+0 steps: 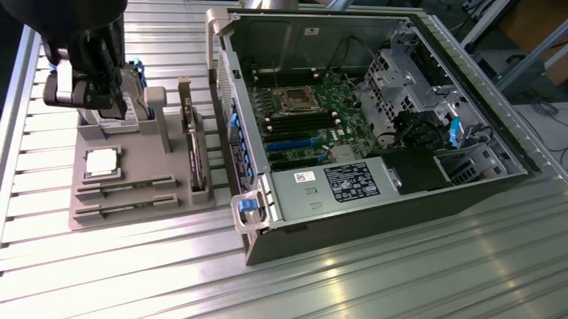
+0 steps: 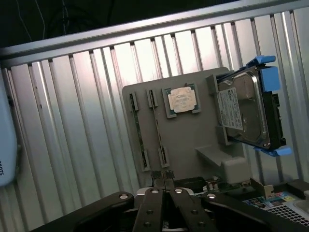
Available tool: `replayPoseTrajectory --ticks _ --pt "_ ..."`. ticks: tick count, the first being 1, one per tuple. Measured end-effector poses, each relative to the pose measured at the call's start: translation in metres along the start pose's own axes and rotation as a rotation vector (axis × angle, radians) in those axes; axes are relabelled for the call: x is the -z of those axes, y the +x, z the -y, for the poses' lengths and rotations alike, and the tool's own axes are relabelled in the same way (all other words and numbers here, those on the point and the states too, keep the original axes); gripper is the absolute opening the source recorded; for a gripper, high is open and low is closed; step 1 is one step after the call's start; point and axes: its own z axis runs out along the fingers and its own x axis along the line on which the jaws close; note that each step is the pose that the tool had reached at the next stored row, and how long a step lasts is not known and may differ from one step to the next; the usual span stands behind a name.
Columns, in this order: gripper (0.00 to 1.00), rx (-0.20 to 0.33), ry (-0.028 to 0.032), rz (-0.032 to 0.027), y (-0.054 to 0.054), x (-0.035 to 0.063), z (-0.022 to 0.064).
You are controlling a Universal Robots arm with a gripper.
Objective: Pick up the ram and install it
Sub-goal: 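Pick up the ram and move it above insertion slot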
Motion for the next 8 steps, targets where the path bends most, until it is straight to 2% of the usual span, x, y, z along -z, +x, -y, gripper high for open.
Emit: replayPoseTrajectory --ticks 3,8 --pt "0.11 0.055 -0.0012 -0.002 0.0 0.0 0.0" --pt "0.11 0.061 -0.0013 -0.0022 0.0 -0.0001 0.0"
